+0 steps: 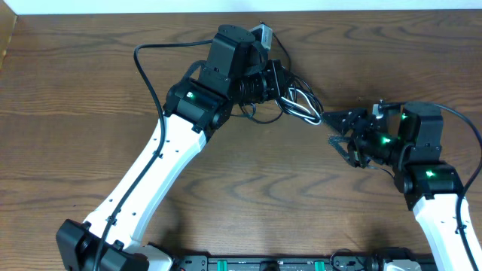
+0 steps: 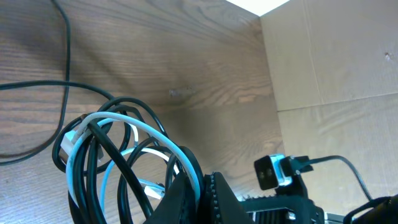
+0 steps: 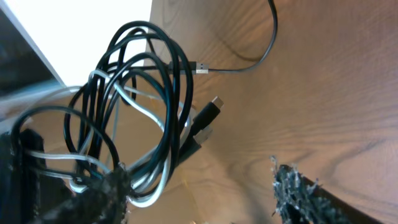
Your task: Untangle cables
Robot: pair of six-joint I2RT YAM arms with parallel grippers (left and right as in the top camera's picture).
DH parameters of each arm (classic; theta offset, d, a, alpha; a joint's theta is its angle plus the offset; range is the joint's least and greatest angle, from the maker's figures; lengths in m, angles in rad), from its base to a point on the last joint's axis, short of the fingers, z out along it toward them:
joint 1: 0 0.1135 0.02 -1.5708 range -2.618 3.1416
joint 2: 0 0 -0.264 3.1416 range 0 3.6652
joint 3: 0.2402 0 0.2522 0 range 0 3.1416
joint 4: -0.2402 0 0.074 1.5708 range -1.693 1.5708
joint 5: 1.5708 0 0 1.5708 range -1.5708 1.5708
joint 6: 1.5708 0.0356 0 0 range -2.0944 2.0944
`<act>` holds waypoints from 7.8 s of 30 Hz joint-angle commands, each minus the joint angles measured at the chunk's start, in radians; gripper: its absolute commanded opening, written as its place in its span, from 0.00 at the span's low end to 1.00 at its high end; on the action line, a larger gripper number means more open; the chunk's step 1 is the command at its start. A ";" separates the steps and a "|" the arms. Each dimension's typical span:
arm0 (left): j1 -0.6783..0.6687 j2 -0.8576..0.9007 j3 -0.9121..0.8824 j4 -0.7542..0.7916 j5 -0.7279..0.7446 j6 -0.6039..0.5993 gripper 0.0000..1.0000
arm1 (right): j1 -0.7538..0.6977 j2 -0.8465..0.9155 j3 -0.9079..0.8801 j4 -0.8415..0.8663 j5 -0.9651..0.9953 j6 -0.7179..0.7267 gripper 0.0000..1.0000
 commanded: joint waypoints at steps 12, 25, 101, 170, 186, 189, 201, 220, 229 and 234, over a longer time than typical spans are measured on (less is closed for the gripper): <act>0.003 -0.029 0.003 0.068 0.201 0.009 0.08 | 0.071 0.001 0.015 0.057 0.056 0.293 0.43; -0.011 -0.029 0.002 0.072 0.245 -0.017 0.08 | 0.075 0.008 0.015 0.063 0.140 0.392 0.15; -0.142 -0.019 -0.004 -0.362 0.142 1.118 0.82 | 0.074 0.009 0.015 0.487 -0.077 -0.063 0.01; -0.142 -0.020 -0.004 -0.325 -0.729 0.462 0.08 | 0.074 0.013 0.014 0.262 0.008 -0.111 0.01; -0.142 -0.019 -0.004 -0.292 -0.058 0.734 0.08 | 0.074 0.013 0.014 0.262 0.023 -0.111 0.16; -0.142 -0.019 -0.004 -0.292 -0.056 0.734 0.08 | 0.074 0.013 0.014 0.261 0.023 -0.111 0.21; -0.142 -0.019 -0.005 -0.350 -0.231 0.733 0.08 | 0.074 0.013 0.014 0.115 0.080 -0.203 0.65; -0.142 -0.012 -0.005 -0.420 -0.326 0.808 0.08 | 0.075 0.013 0.002 -0.477 0.333 -0.223 0.73; -0.142 0.036 -0.005 -0.419 -0.326 0.808 0.08 | 0.075 0.013 -0.089 -0.451 0.344 -0.214 0.71; -0.142 0.046 -0.005 -0.410 -0.326 0.808 0.08 | 0.075 0.013 -0.158 -0.352 0.349 -0.182 0.71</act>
